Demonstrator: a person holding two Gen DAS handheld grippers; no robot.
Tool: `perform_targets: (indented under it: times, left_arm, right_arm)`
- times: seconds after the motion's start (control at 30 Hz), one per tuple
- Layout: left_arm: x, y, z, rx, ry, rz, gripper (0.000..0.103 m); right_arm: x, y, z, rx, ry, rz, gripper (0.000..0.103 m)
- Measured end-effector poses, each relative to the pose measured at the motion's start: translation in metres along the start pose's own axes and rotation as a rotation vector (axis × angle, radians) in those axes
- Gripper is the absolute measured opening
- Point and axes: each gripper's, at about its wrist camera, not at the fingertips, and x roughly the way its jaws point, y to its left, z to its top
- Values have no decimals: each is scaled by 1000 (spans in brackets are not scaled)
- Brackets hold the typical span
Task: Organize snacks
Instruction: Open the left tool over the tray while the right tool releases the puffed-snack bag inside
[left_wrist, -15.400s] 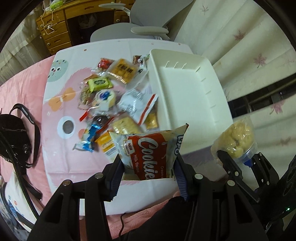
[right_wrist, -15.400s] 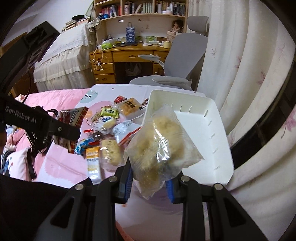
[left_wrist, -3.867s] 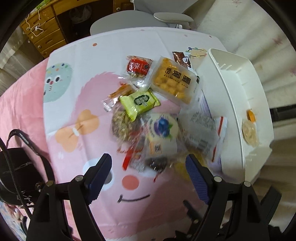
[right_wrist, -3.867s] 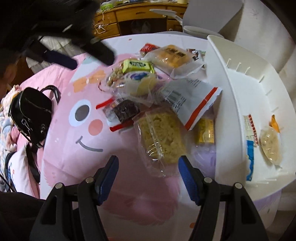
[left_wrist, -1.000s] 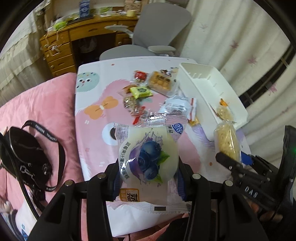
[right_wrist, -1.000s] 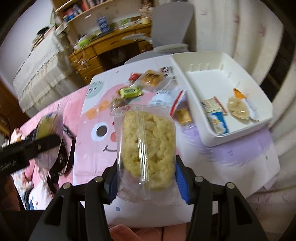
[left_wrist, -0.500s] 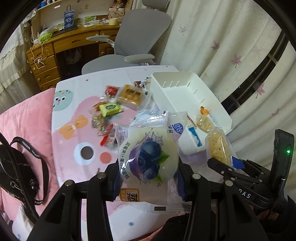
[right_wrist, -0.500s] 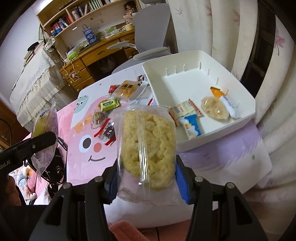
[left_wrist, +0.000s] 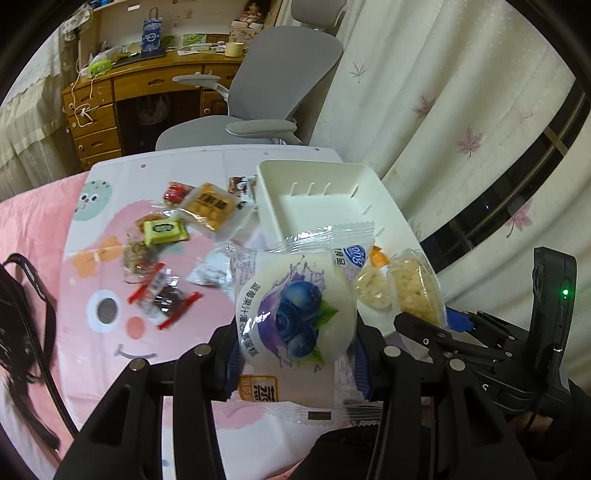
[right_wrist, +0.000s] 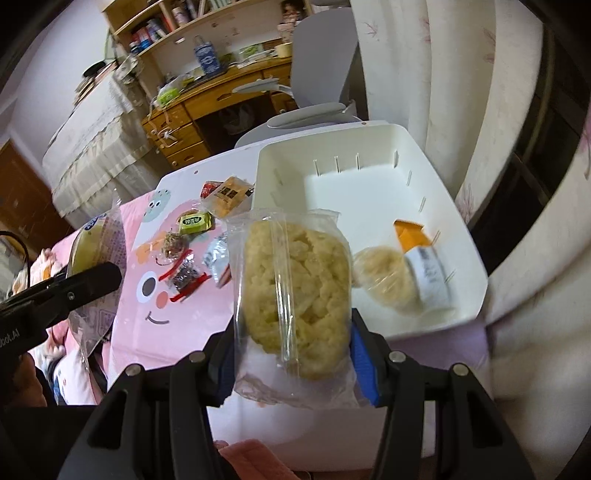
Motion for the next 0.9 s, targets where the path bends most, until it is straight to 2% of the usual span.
perform_targets:
  times: [0.3, 0.63, 0.67, 0.7, 0.77, 0.9]
  left_arm:
    - [31, -55, 1, -70, 7, -26, 46]
    - [43, -89, 17, -50, 14, -6, 47]
    - [44, -90, 17, -51, 18, -1, 51]
    - [46, -91, 18, -50, 30, -3, 61]
    - [47, -92, 19, -49, 41, 3, 71]
    - [51, -93, 20, -43, 62, 10, 78]
  right_arm:
    - [-6, -53, 15, -100, 13, 35, 53]
    - [-4, -89, 28, -69, -11, 87, 53]
    - [-3, -92, 29, -59, -9, 84, 54]
    - [0, -95, 29, -43, 1, 74, 54]
    - [6, -101, 29, -16, 26, 57, 60]
    - [11, -114, 28, 39, 45, 64, 60]
